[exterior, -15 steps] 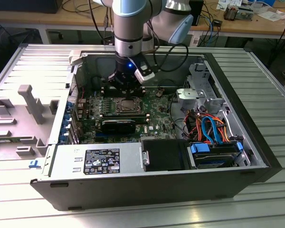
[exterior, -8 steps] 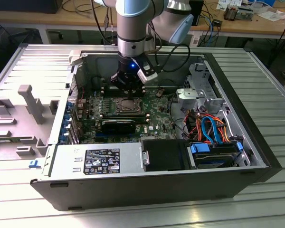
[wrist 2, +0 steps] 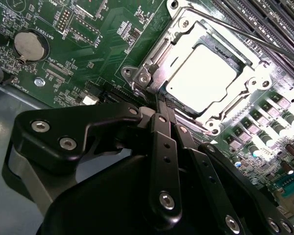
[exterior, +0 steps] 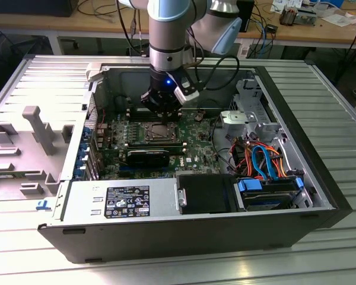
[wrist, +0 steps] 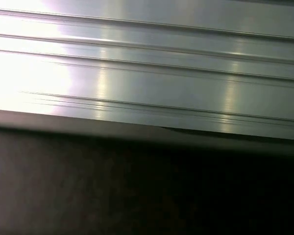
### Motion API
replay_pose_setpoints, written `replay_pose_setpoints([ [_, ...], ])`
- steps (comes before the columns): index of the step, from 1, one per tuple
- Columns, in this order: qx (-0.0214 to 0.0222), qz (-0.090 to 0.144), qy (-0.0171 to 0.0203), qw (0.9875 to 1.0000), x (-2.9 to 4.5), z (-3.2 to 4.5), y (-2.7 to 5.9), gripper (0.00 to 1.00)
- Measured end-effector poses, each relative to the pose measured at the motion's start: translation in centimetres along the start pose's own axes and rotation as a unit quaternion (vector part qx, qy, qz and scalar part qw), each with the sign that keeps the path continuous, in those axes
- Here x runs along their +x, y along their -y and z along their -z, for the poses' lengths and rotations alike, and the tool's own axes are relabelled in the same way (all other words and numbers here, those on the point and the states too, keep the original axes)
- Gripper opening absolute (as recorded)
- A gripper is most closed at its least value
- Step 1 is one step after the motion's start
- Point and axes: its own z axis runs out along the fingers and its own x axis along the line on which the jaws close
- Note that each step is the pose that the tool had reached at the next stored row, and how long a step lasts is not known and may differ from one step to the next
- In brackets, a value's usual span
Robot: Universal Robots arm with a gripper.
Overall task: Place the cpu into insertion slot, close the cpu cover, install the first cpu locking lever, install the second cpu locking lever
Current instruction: 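Install the first cpu locking lever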
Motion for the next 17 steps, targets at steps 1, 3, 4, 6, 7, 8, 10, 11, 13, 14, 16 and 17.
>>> replay_pose_setpoints([
  [1, 0.0000, 0.000, -0.0001, 1.0000, -0.09, 0.00, 0.01, 0.11],
  [3, 0.0000, 0.000, -0.0001, 1.0000, -0.22, -0.02, 0.02, 0.11],
  [4, 0.0000, 0.000, 0.0000, 1.0000, -0.29, -0.03, 0.03, 0.11],
  [6, 0.0000, 0.000, 0.0000, 1.0000, -0.43, -0.04, 0.04, 0.11],
  [7, 0.0001, 0.000, -0.0001, 1.0000, -0.50, -0.05, 0.05, 0.11],
  [8, 0.0001, 0.000, -0.0001, 1.0000, -0.56, -0.06, 0.06, 0.11],
  [10, 0.0001, 0.000, -0.0001, 1.0000, -0.73, -0.08, 0.08, 0.11],
  [11, 0.0001, 0.000, -0.0001, 1.0000, -0.82, -0.09, 0.08, 0.11],
  [13, 0.0000, 0.000, -0.0001, 1.0000, -0.95, -0.15, 0.10, 0.11],
  [14, 0.0000, 0.000, -0.0001, 1.0000, -0.97, -0.18, 0.10, 0.11],
  [16, 0.0001, 0.000, -0.0001, 1.0000, -0.97, -0.21, 0.10, 0.11],
  [17, 0.0001, 0.000, -0.0001, 1.0000, -0.98, -0.23, 0.10, 0.11],
])
